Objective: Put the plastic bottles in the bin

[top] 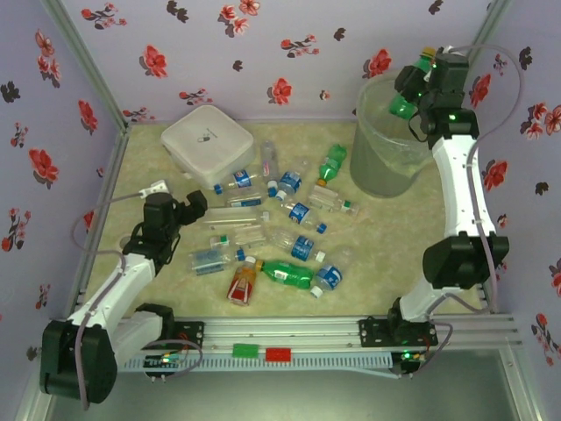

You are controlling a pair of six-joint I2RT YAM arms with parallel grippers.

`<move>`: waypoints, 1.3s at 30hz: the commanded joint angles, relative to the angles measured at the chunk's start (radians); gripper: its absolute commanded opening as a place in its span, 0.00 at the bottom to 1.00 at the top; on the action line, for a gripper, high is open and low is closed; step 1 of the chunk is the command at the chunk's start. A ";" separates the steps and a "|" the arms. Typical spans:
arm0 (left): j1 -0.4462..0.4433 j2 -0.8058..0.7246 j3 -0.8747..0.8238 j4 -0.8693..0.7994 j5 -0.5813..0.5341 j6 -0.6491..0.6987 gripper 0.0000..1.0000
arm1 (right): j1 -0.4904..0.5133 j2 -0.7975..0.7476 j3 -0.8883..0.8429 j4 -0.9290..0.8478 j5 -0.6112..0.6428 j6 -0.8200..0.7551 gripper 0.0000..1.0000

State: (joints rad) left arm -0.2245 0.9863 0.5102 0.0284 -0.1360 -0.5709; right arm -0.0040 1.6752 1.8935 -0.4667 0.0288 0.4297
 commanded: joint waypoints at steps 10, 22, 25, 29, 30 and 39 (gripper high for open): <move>0.005 0.004 0.024 -0.072 0.111 -0.008 1.00 | -0.033 0.247 0.115 -0.045 0.027 0.079 0.55; 0.006 -0.030 0.059 -0.160 0.131 -0.022 1.00 | -0.027 0.131 0.166 -0.101 0.030 0.057 0.98; 0.004 -0.035 0.078 -0.192 0.149 -0.042 1.00 | -0.004 0.063 0.121 -0.125 0.021 0.037 0.99; 0.001 -0.041 0.090 -0.222 0.169 -0.086 1.00 | 0.048 -0.048 -0.029 -0.105 -0.023 0.020 1.00; -0.001 -0.040 0.094 -0.231 0.169 -0.098 1.00 | 0.065 -0.075 -0.072 -0.095 -0.029 0.012 1.00; -0.021 -0.088 0.046 -0.215 0.167 -0.258 1.00 | 0.301 -0.319 -0.426 -0.055 0.009 -0.055 1.00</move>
State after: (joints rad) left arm -0.2405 0.9234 0.5766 -0.1944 0.0208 -0.7361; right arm 0.2443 1.4067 1.5337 -0.5343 0.0200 0.4103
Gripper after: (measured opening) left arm 0.997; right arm 0.996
